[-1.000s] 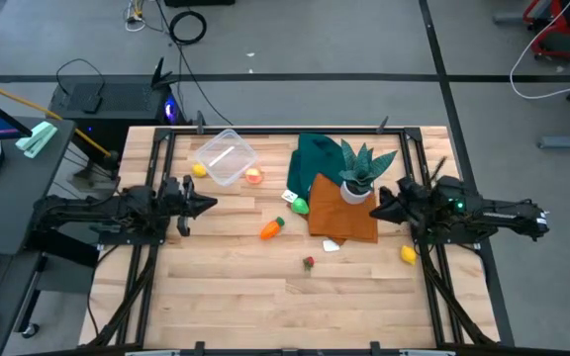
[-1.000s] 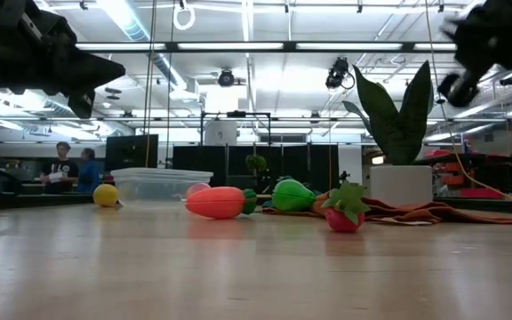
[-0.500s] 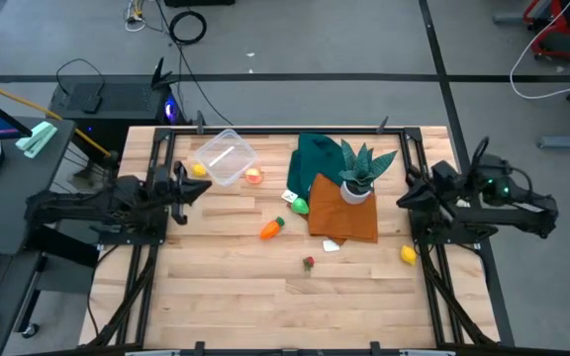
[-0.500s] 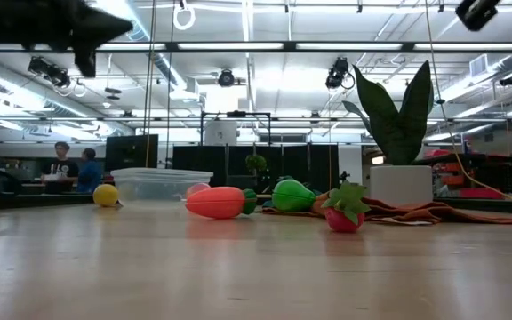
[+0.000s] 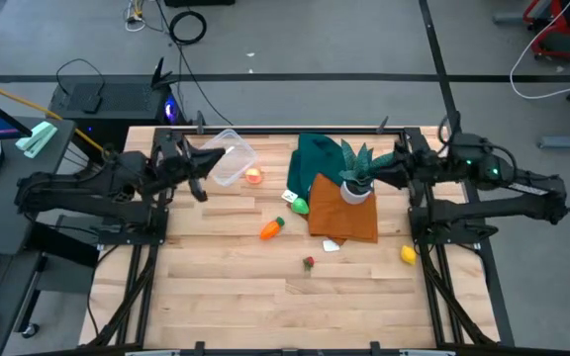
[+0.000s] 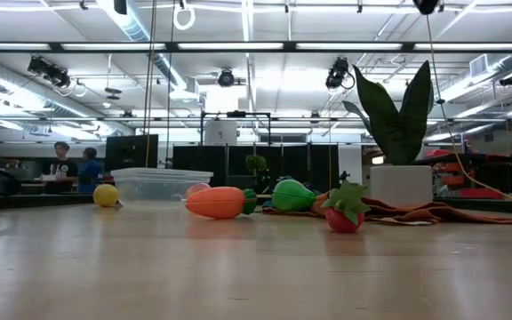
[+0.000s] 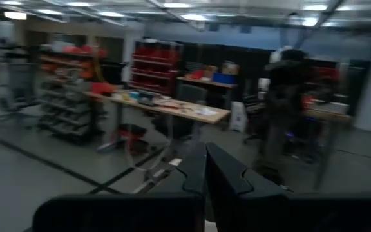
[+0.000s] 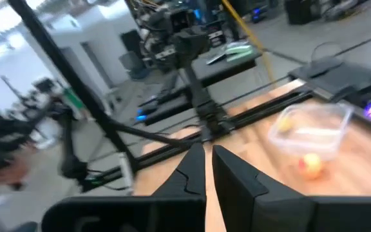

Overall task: Pick and placing Produce into tupperware
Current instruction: Put the top lemon into the transparent container

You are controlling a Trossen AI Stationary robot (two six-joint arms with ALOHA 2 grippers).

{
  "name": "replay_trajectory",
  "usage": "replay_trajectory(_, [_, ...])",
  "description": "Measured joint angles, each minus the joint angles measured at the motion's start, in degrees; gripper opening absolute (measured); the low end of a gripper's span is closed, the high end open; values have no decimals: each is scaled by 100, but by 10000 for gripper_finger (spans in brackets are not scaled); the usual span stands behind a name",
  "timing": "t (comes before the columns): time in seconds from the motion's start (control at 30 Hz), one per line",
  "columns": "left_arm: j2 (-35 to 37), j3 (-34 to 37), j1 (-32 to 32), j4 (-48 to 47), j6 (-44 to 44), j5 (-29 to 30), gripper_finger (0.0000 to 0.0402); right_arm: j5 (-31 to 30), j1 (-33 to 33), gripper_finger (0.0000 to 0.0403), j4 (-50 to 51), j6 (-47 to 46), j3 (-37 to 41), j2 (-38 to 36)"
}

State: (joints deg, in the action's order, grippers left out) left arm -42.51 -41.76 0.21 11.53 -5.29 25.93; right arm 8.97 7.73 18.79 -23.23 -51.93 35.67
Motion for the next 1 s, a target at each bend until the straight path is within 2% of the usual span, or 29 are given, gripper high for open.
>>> replay_trajectory(0.13, [-145, -401, 0, -770, -372, 764, 5, -54, 0, 0, 240, 607, -530, 424])
replay_trajectory(0.23, [-172, -659, 5, -2186, -1164, 1637, 9, -115, 21, 0, 725, 944, -923, 681])
replay_trajectory(0.3, [-176, -768, 74, -3321, -1908, 1931, 19, -253, 93, 0, 1125, 1129, -1170, 828])
replay_trajectory(0.4, [-168, -886, 201, -4698, -2797, 1860, 34, -396, 257, 0, 1614, 1297, -1480, 1018])
replay_trajectory(0.47, [-173, -891, 263, -5517, -3035, 1640, 42, -435, 383, 0, 1734, 1325, -1557, 1099])
replay_trajectory(0.6, [-159, -891, 327, -6487, -3462, 1263, 54, -441, 574, 0, 1763, 1334, -1577, 1180])
replay_trajectory(0.73, [-159, -891, 361, -6945, -3756, 1189, 63, -441, 718, 0, 1775, 1340, -1577, 1279])
replay_trajectory(0.87, [-161, -891, 360, -7065, -3226, 1178, 61, -443, 818, 0, 1771, 1340, -1577, 1370])
replay_trajectory(1.0, [-161, -891, 330, -6957, -3283, 1172, 51, -443, 914, 0, 1758, 1340, -1577, 1457])
